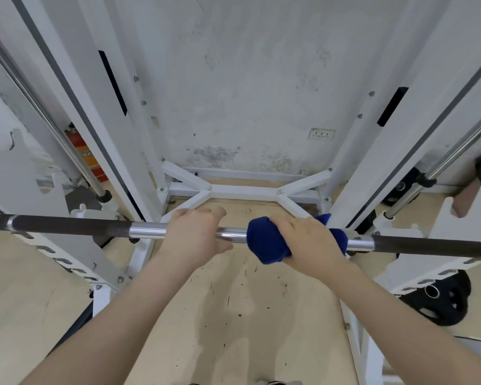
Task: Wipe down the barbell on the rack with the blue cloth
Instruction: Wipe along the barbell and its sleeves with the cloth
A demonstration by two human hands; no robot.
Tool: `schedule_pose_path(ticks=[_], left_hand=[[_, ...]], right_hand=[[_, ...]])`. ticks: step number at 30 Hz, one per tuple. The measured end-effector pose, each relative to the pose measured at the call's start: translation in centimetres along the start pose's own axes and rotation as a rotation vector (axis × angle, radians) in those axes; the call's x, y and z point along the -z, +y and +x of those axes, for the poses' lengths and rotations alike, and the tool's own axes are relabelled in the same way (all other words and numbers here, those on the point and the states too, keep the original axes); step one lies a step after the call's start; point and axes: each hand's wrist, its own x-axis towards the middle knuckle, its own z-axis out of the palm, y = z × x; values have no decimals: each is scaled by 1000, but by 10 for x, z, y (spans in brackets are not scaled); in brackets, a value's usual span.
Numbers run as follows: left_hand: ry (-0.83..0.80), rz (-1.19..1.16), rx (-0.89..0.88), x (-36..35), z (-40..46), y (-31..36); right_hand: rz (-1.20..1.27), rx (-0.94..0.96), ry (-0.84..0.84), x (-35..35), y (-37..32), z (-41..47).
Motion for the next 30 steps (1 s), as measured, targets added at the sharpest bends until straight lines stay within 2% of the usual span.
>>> schedule_pose_path(ticks=[2,6,8,9,11,12,13,15,17,18,20,22,24,26,28,30], left_hand=[[-23,-16,-52,-1,2,13],[-124,46,-130,-6,8,36],[-124,113,-130,-9,11,45],[-111,132,-131,-10,13,48],[-95,126,-127,-12,13,53],[-87,111,-128,-13,12,55],[-80,96,-134,-13,12,57],[-78,71,-142,-15,10,62],[-84,49,-129,-16,9,66],[-86,52,-122,-16,10,68],[-79,78,-107,-16,12,72],[-63,75,-85,-19,14,77],[-33,39,-61,-21,15,81],[-4,-24,-38,-23,15,81],[13,-98,-15,-22,13,80],[29,-130,1,-22,10,80]], right_hand=[[238,-95,-289,16,9,9],[683,-164,-712,21,31,33],[788,-225,-835,21,35,39],[793,-237,-841,22,35,40],[705,-204,-737,22,33,36],[596,-187,-635,21,30,29],[427,-173,-482,18,24,18],[86,-127,-15,0,13,-10],[-20,-116,304,-22,12,-37],[6,-123,373,-30,15,-46],[43,-149,402,-38,22,-53],[-39,-182,335,-29,24,-47],[-77,-179,144,-7,29,-33],[95,-146,-193,14,42,-18],[374,-170,-506,31,57,-5],[669,-238,-641,38,66,2]])
